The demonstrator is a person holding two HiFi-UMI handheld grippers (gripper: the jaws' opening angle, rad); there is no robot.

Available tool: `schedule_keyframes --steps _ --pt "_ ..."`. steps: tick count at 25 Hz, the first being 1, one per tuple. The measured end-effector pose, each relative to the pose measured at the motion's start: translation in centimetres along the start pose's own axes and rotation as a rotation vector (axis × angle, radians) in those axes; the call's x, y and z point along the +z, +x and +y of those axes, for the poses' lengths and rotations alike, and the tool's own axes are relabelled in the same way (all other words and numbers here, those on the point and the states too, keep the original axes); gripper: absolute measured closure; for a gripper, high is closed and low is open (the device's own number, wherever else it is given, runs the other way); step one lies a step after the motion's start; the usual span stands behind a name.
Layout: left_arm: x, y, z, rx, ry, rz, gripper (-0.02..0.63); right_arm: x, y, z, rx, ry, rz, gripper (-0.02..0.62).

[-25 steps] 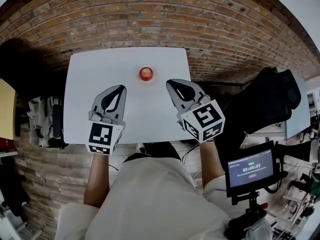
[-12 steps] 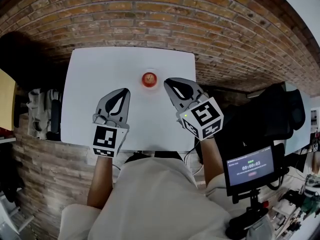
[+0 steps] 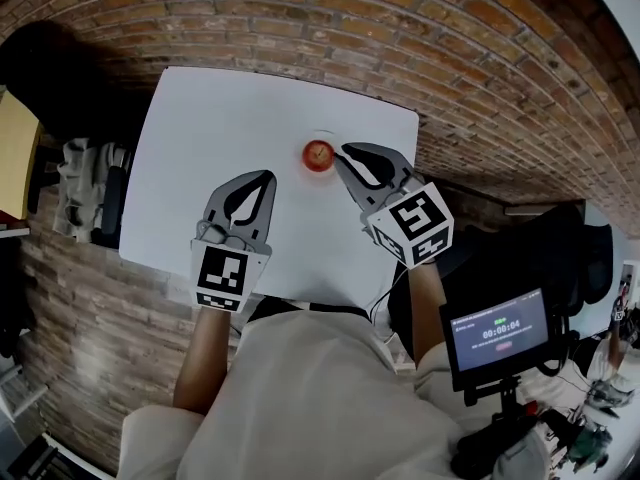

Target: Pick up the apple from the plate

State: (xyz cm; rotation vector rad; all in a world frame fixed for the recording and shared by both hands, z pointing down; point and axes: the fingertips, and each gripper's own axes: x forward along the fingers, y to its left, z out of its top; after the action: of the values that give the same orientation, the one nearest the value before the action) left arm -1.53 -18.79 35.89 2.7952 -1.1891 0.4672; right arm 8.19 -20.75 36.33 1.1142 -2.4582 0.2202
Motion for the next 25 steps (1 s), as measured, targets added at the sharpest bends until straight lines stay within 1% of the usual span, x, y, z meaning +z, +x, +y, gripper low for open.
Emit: schedule_keyframes --steps 3,7,10,14,16,18,23,25 --pt "-1.2 0.5 0.1 0.018 -0.014 0.021 0.6 -1.4 1.5 -0.4 0.039 -0.016 0.035 0.532" --pt "-2.6 0.7 0.5 0.039 -0.036 0.05 0.6 -3.0 3.0 -1.1 0.062 -0.01 0.063 0.532" --pt "-3.4 0.7 0.7 0.045 -0.041 0.071 0.6 -3.6 4.2 -1.3 0.081 -0.003 0.076 0.505" --pt "-4.1 0.9 1.1 0.051 -0.045 0.095 0.6 -4.1 5.3 -1.5 0.101 0.0 0.084 0.501" --pt "-4.5 1.2 1.2 0.052 -0.052 0.103 0.6 -4.5 5.8 -1.6 0.118 -0.004 0.096 0.478" --pt "-4.8 1.4 1.3 0.054 -0.057 0.11 0.6 -5.0 6.2 -1.5 0.14 -0.013 0.107 0.442" --pt "-5.4 2.0 1.6 0.059 -0.072 0.128 0.6 -6.1 7.3 -1.7 0.165 -0.04 0.125 0.402" --pt "-5.8 2.1 1.7 0.061 -0.08 0.136 0.6 -6.5 7.8 -1.8 0.177 -0.041 0.133 0.376"
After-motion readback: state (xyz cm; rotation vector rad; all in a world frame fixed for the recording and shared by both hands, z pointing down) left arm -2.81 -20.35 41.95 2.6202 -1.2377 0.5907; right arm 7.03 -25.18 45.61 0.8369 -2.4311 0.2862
